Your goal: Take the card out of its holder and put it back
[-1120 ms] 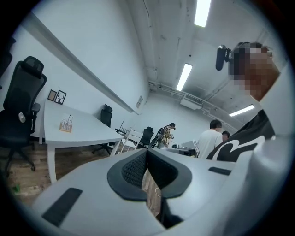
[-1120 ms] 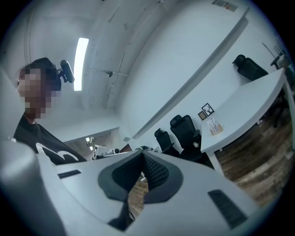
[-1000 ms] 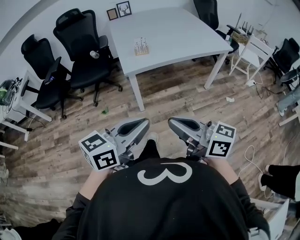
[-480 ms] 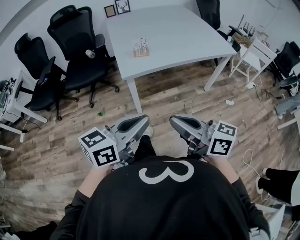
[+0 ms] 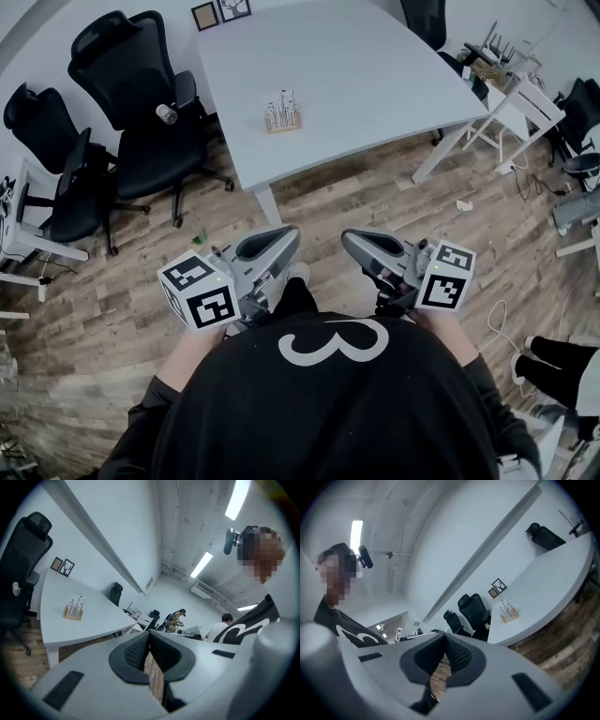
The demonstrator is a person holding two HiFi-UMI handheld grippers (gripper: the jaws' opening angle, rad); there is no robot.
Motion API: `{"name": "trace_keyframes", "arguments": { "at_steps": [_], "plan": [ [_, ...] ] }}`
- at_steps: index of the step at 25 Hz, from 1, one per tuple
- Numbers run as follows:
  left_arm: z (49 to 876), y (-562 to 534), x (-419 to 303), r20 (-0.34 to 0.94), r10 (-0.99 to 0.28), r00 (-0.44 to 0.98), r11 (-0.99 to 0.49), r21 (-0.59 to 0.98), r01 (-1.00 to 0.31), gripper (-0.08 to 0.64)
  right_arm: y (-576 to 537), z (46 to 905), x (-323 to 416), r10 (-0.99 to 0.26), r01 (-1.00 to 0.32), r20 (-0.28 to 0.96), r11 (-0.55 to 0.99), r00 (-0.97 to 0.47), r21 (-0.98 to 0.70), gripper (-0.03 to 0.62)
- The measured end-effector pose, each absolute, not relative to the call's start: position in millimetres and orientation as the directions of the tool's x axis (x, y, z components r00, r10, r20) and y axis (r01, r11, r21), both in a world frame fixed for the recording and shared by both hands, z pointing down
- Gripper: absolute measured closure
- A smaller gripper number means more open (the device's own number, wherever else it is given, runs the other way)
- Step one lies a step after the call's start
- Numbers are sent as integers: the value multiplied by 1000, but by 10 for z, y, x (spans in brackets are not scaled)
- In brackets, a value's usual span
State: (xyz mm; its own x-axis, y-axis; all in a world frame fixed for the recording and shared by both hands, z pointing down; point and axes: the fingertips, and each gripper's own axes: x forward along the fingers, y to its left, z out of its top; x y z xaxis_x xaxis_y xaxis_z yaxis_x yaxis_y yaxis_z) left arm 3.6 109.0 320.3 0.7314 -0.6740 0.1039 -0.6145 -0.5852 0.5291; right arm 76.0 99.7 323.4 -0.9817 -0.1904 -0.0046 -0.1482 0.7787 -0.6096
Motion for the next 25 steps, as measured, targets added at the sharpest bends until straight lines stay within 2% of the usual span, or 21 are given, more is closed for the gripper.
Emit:
{"name": "trace_keyframes", "arguments": {
  "at_steps": [15,25],
  "plan": [
    [3384,-584,-771,144,-633,761,-572,576,-585,546,-618,3367,17,-222,-194,43,722,-974,-665,583],
    [3564,-1161,-1000,166,-606,778,-589,563,-580,545,-1225,3525,-166,-242,-240,89,713,-966,-659,583]
  ]
}}
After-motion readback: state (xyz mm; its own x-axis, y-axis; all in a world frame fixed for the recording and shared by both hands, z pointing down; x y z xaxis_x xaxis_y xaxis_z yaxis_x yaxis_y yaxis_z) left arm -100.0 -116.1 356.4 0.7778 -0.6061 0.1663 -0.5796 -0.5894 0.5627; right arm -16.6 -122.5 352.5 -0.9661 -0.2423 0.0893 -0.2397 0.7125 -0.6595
